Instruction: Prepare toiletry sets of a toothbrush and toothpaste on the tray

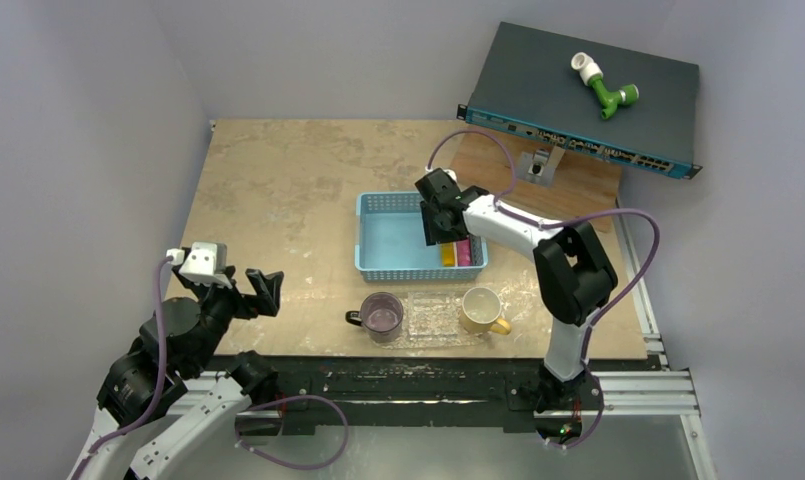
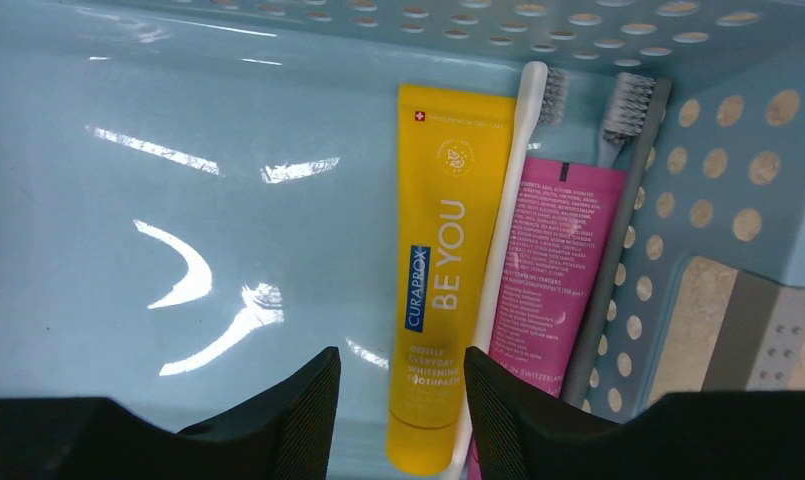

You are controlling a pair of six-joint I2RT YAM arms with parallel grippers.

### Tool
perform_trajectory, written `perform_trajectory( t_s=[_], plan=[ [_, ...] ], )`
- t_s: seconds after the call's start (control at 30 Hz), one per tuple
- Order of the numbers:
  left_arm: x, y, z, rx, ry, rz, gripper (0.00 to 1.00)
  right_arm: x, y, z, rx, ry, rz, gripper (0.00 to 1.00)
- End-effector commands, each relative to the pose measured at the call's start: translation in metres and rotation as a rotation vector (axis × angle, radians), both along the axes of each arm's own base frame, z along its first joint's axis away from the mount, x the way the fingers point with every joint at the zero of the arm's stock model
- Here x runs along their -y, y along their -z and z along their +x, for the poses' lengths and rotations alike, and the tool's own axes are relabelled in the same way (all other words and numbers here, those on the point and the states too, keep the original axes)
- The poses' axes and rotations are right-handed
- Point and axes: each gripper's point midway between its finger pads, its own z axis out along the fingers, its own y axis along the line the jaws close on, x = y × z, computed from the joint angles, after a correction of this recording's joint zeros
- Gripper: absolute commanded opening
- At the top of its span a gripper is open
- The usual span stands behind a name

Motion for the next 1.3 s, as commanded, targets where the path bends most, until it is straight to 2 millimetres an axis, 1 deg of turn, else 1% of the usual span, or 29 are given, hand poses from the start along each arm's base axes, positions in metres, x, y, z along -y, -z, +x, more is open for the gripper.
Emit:
perform_trajectory(
  t_s=[0.0, 0.17, 0.3, 0.5, 0.73, 0.8, 0.97, 1.07, 1.13, 1.27],
  plan=[
    [0.002, -0.007, 0.002, 0.029, 0.005, -0.009, 1.00, -0.005, -0.003, 0.014, 0.036, 0.016, 0.030, 0.51],
    [0.001, -0.006, 0.002, 0.028, 0.003, -0.009, 1.00, -0.003, 0.004, 0.017, 0.025, 0.027, 0.019, 0.51],
    [0.001, -0.006, 0.002, 0.029, 0.002, -0.010, 1.00, -0.002, 0.014, 0.017, 0.008, 0.029, 0.013, 0.51],
    [0.001, -0.007, 0.002, 0.029, 0.003, -0.009, 1.00, -0.004, 0.023, 0.016, -0.008, 0.025, 0.017, 0.51],
    [0.001, -0.007, 0.002, 0.030, 0.001, -0.009, 1.00, -0.009, 0.036, 0.013, -0.046, 0.003, 0.022, 0.47],
    [0.000, -0.007, 0.002, 0.032, 0.000, -0.010, 1.00, -0.008, 0.040, 0.011, -0.054, -0.002, 0.019, 0.45],
    [0.001, -0.007, 0.002, 0.030, -0.001, -0.009, 1.00, -0.007, 0.044, 0.008, -0.067, -0.016, 0.011, 0.34],
    [0.000, -0.006, 0.002, 0.029, -0.002, -0.009, 1.00, -0.008, 0.040, 0.010, -0.058, -0.019, 0.016, 0.26],
    [0.000, -0.006, 0.003, 0.028, -0.003, -0.007, 1.00, -0.013, 0.032, 0.013, -0.042, -0.029, 0.036, 0.21],
    [0.002, -0.005, 0.004, 0.020, -0.001, 0.000, 1.00, -0.020, 0.010, 0.022, 0.012, -0.032, 0.082, 0.20]
  ],
)
